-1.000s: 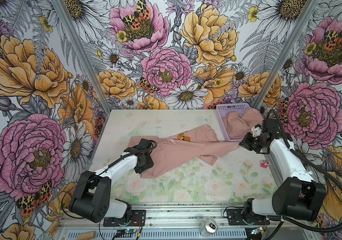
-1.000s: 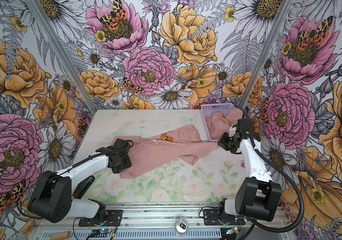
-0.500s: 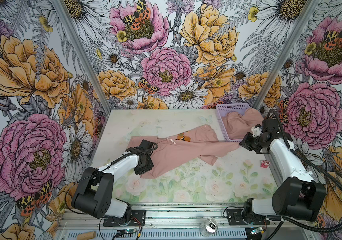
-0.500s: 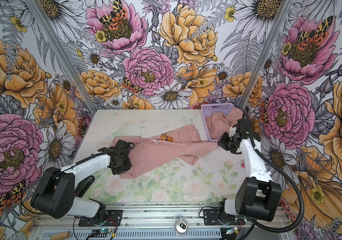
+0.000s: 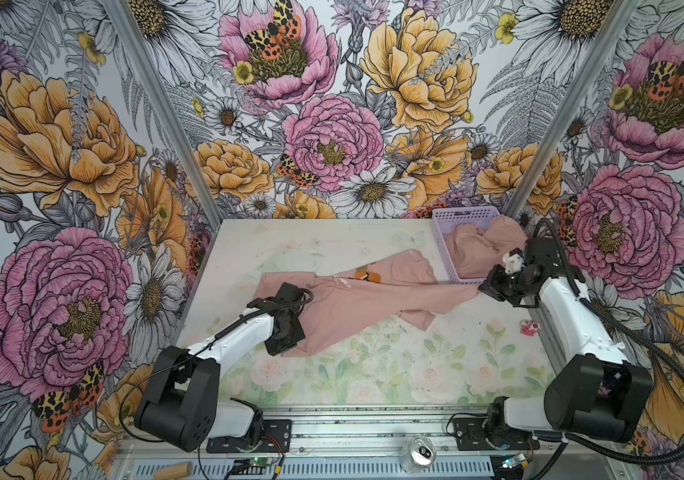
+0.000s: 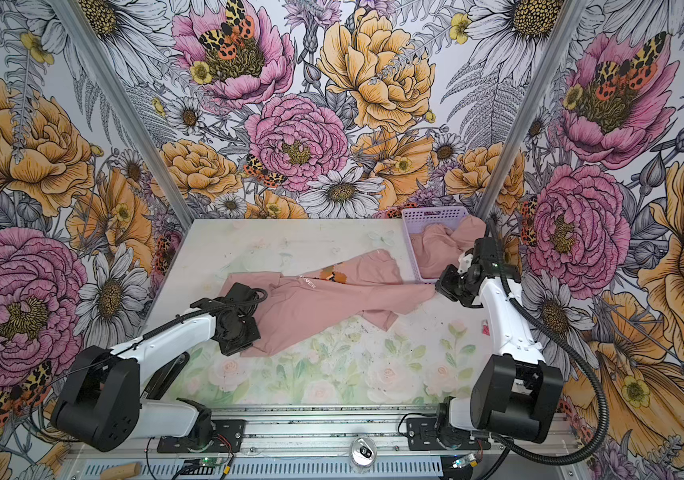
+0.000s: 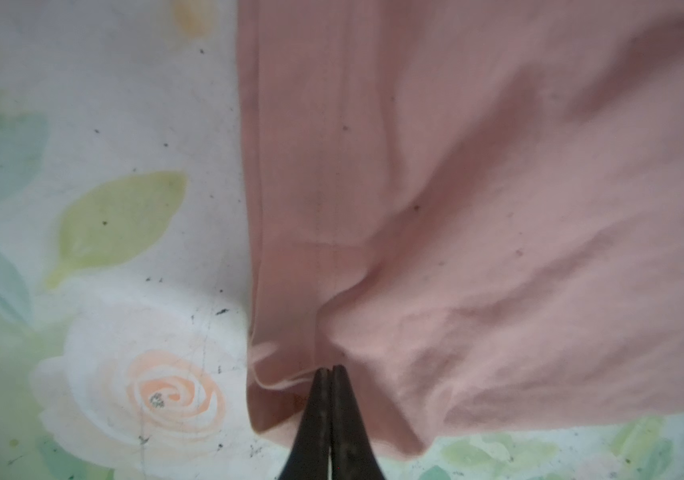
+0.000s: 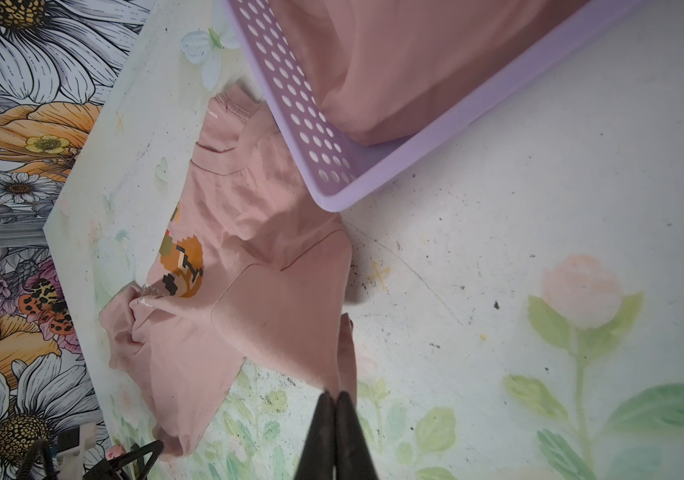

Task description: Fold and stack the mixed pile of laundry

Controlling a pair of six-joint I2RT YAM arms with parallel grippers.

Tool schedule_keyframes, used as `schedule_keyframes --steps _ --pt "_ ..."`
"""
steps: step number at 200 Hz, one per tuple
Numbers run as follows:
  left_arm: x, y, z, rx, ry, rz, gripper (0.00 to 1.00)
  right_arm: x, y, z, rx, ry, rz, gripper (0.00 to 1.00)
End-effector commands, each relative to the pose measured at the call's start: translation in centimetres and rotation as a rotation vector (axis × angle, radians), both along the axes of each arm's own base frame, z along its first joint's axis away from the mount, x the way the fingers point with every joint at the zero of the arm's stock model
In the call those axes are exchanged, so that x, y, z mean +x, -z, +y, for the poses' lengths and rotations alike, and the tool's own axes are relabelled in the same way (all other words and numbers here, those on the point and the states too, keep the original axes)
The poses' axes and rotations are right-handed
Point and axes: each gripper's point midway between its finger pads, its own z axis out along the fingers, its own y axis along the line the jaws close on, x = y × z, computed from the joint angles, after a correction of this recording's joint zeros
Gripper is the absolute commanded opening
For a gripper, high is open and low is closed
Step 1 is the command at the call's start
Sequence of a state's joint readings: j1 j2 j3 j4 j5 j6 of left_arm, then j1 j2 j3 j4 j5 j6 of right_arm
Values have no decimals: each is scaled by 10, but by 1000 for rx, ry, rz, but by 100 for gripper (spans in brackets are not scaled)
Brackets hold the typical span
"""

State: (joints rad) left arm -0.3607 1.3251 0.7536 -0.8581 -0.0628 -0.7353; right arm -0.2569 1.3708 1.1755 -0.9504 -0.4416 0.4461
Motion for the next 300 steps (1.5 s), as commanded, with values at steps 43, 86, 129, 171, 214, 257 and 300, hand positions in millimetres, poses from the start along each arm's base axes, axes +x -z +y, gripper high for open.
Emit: schedule_keyframes --steps 43,86,129,171,214,257,300 --pt "22 -114 25 10 -103 -312 0 6 -64 7 10 -11 -164 0" --pt "51 -248 59 72 -160 -671 0 9 -169 15 -7 -32 -398 0" --pt "74 -387 85 161 -169 -991 0 15 -301 23 -20 -48 -702 0" --pt "111 -479 98 166 -179 -1205 0 38 -418 20 -29 -41 -994 0" --pt "160 -540 108 156 -204 -1426 0 99 -476 10 79 -9 -1251 0" --pt "212 -566 120 162 -216 -1553 0 143 -501 -2 76 23 -1475 0" --pt "254 -579 140 144 -228 -1658 0 172 -504 -10 26 65 -1614 0"
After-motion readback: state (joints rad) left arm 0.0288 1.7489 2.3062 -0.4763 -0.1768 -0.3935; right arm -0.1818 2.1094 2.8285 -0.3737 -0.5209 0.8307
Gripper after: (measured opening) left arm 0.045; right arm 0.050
